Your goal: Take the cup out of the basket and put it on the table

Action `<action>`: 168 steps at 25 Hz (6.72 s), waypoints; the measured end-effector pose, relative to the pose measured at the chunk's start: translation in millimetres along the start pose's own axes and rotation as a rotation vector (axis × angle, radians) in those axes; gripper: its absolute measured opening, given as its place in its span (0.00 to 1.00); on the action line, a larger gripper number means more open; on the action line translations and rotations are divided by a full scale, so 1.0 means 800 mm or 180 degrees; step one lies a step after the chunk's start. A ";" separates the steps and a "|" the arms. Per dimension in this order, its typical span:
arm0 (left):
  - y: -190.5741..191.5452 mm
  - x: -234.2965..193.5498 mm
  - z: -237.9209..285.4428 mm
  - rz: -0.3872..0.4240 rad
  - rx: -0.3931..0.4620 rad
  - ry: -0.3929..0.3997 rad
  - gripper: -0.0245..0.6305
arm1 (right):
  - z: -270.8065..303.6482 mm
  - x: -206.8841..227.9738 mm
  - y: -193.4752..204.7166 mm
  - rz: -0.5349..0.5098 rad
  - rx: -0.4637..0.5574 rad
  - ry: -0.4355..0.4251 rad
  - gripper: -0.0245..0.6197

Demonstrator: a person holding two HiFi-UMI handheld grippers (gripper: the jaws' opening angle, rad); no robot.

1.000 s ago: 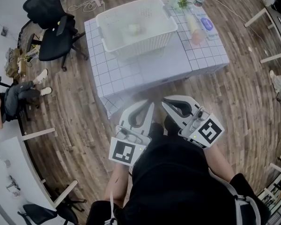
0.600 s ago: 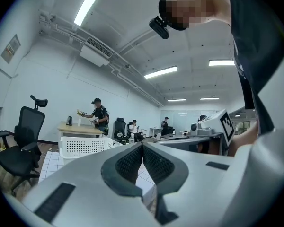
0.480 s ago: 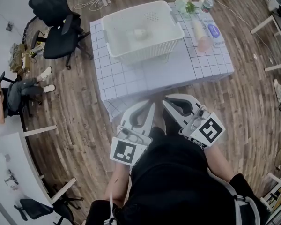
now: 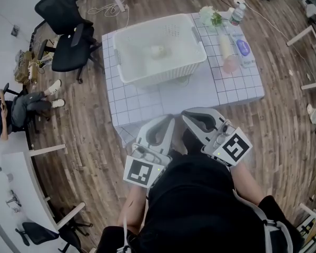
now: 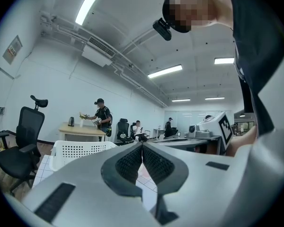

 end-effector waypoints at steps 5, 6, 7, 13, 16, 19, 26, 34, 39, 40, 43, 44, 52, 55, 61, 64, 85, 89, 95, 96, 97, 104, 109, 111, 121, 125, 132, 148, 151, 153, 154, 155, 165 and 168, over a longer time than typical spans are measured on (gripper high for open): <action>0.000 -0.012 0.035 0.0081 -0.0068 -0.0061 0.05 | 0.010 0.040 -0.007 -0.0002 0.0014 -0.0079 0.06; -0.003 -0.013 0.042 0.0067 -0.0044 -0.0076 0.05 | 0.011 0.047 -0.008 0.0000 0.0015 -0.0096 0.06; -0.005 -0.014 0.048 0.0063 -0.0036 -0.0094 0.05 | 0.012 0.054 -0.010 0.0004 0.0015 -0.0115 0.06; -0.009 -0.025 0.083 0.0061 -0.0038 -0.0227 0.05 | 0.016 0.093 -0.013 0.0019 0.0028 -0.0224 0.06; -0.009 -0.027 0.096 0.0036 -0.0034 -0.0298 0.05 | 0.016 0.107 -0.014 0.0048 0.0063 -0.0265 0.06; -0.008 -0.030 0.107 0.0100 -0.0071 -0.0357 0.05 | 0.016 0.119 -0.014 0.0062 0.0055 -0.0341 0.06; -0.003 -0.036 0.119 0.0176 -0.0124 -0.0511 0.05 | 0.019 0.135 -0.017 0.0102 0.0078 -0.0493 0.06; -0.011 -0.050 0.120 0.0110 -0.0086 -0.0568 0.05 | 0.032 0.142 -0.019 0.0074 0.0010 -0.0519 0.06; -0.013 -0.066 0.115 0.0176 -0.0102 -0.0490 0.05 | 0.044 0.139 -0.019 0.0070 -0.0024 -0.0441 0.06; -0.015 -0.069 0.115 0.0149 -0.0103 -0.0471 0.05 | 0.047 0.137 -0.021 0.0070 -0.0010 -0.0427 0.06; -0.022 -0.077 0.114 0.0095 -0.0090 -0.0410 0.05 | 0.055 0.133 -0.027 0.0050 0.0022 -0.0358 0.06; -0.024 -0.078 0.114 0.0083 -0.0069 -0.0380 0.05 | 0.058 0.132 -0.027 0.0043 0.0011 -0.0338 0.06; -0.025 -0.097 0.101 0.0105 -0.0110 -0.0186 0.05 | 0.074 0.116 -0.027 0.0037 0.0009 -0.0172 0.06; -0.021 -0.103 0.098 0.0121 -0.0167 -0.0129 0.05 | 0.079 0.113 -0.028 0.0041 0.0019 -0.0115 0.06; -0.021 -0.111 0.094 0.0064 -0.0119 -0.0063 0.05 | 0.087 0.109 -0.023 0.0029 -0.0039 -0.0064 0.06; -0.020 -0.117 0.093 -0.0002 -0.0104 -0.0044 0.05 | 0.093 0.110 -0.020 0.0042 -0.0047 -0.0046 0.06; -0.018 -0.159 0.110 -0.0019 -0.0167 -0.0040 0.05 | 0.156 0.157 -0.019 -0.0063 -0.0243 -0.0108 0.08; -0.018 -0.166 0.110 -0.0044 -0.0166 -0.0052 0.05 | 0.173 0.168 -0.017 -0.0129 -0.0296 -0.0118 0.17; -0.019 -0.173 0.110 -0.0056 -0.0162 -0.0063 0.05 | 0.197 0.193 -0.015 -0.0228 -0.0373 -0.0099 0.24; -0.019 -0.175 0.110 -0.0062 -0.0162 -0.0069 0.05 | 0.201 0.198 -0.016 -0.0243 -0.0367 -0.0084 0.24; -0.019 -0.176 0.110 -0.0064 -0.0163 -0.0074 0.05 | 0.205 0.203 -0.016 -0.0266 -0.0362 -0.0068 0.25; -0.016 -0.182 0.109 -0.0099 -0.0167 -0.0108 0.05 | 0.235 0.228 -0.013 -0.0358 -0.0499 -0.0038 0.30; -0.014 -0.183 0.112 -0.0111 -0.0173 -0.0096 0.05 | 0.257 0.252 -0.008 -0.0345 -0.0553 -0.0022 0.31; -0.009 -0.185 0.111 -0.0090 -0.0242 -0.0094 0.05 | 0.267 0.261 -0.005 -0.0366 -0.0607 -0.0041 0.32; -0.008 -0.191 0.112 -0.0131 -0.0211 -0.0129 0.05 | 0.308 0.299 0.023 -0.0383 -0.0840 -0.0129 0.37; -0.007 -0.193 0.114 -0.0165 -0.0215 -0.0141 0.05 | 0.324 0.313 0.043 -0.0379 -0.0980 -0.0152 0.38; 0.000 -0.202 0.111 -0.0100 -0.0338 -0.0192 0.05 | 0.340 0.327 0.078 -0.0397 -0.1182 -0.0192 0.40; 0.001 -0.207 0.115 -0.0143 -0.0319 -0.0185 0.05 | 0.371 0.335 0.160 -0.0710 -0.1625 -0.0464 0.44; 0.000 -0.208 0.116 -0.0201 -0.0296 -0.0205 0.05 | 0.373 0.335 0.177 -0.0747 -0.1756 -0.0512 0.45; 0.001 -0.208 0.116 -0.0213 -0.0294 -0.0206 0.05 | 0.375 0.336 0.187 -0.0772 -0.1836 -0.0555 0.45; 0.002 -0.208 0.116 -0.0216 -0.0303 -0.0203 0.05 | 0.376 0.335 0.192 -0.0806 -0.1875 -0.0584 0.46; 0.003 -0.207 0.116 -0.0216 -0.0315 -0.0198 0.05 | 0.378 0.334 0.197 -0.0856 -0.1916 -0.0615 0.46; 0.004 -0.211 0.115 -0.0192 -0.0360 -0.0208 0.05 | 0.385 0.336 0.234 -0.1264 -0.2257 -0.0827 0.50; 0.006 -0.212 0.114 -0.0203 -0.0365 -0.0208 0.05 | 0.385 0.337 0.241 -0.1273 -0.2307 -0.0848 0.50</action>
Point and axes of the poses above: the fingertips, and each gripper's own axes: z forward along the fingers, x to its right, y out of its underside, the point moved 4 cm from there along -z, backward along the fingers, and after that the axes turned 4 degrees about y, right-handed, at the moved point
